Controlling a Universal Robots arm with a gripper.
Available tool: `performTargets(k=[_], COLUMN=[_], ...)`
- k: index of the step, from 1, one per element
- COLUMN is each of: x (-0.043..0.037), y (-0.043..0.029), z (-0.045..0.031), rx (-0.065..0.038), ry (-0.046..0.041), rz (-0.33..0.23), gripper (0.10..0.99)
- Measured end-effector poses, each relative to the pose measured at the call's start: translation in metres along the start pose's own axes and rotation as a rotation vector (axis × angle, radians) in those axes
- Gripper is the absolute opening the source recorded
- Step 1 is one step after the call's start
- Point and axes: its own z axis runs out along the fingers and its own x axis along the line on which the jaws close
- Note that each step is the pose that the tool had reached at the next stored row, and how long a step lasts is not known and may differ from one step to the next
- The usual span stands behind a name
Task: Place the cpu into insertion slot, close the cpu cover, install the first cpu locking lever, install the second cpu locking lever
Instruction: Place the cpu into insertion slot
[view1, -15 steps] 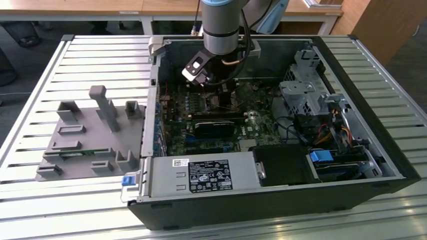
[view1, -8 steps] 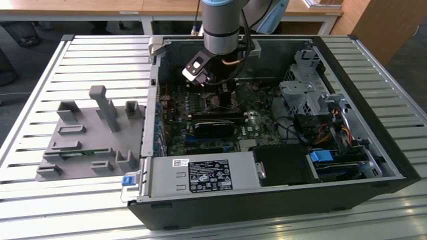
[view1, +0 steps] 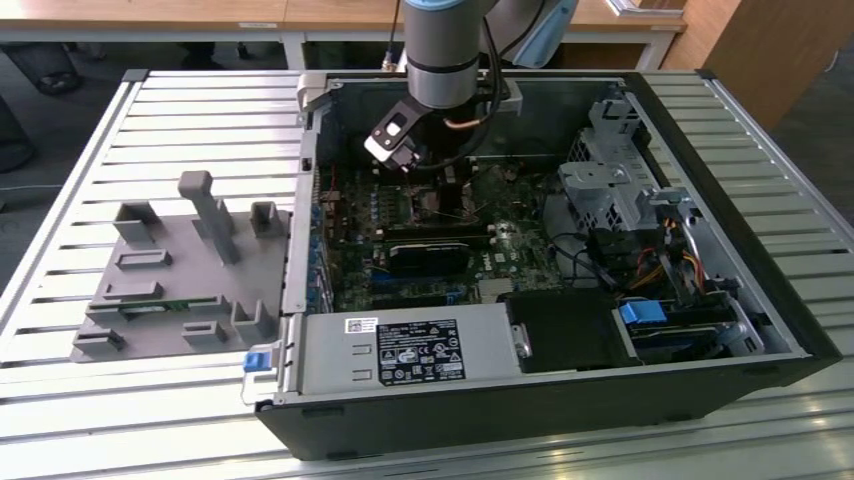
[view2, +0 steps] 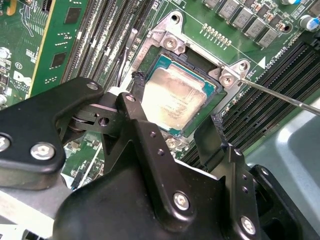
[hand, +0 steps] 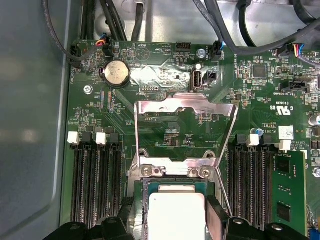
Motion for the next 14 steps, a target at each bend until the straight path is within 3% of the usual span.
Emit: performTargets(k=[7,10,14], x=[0.0,0.0,-0.0006], y=[-0.0001,0.0002,0.0002], z=[0.001,-0.0023,-0.0034], rx=[0.0,0.0,0.0], ry=[-0.0003,-0.0014,-0.0116], rz=[0.0,0.0,-0.001], gripper=[0.671,0.671,0.671])
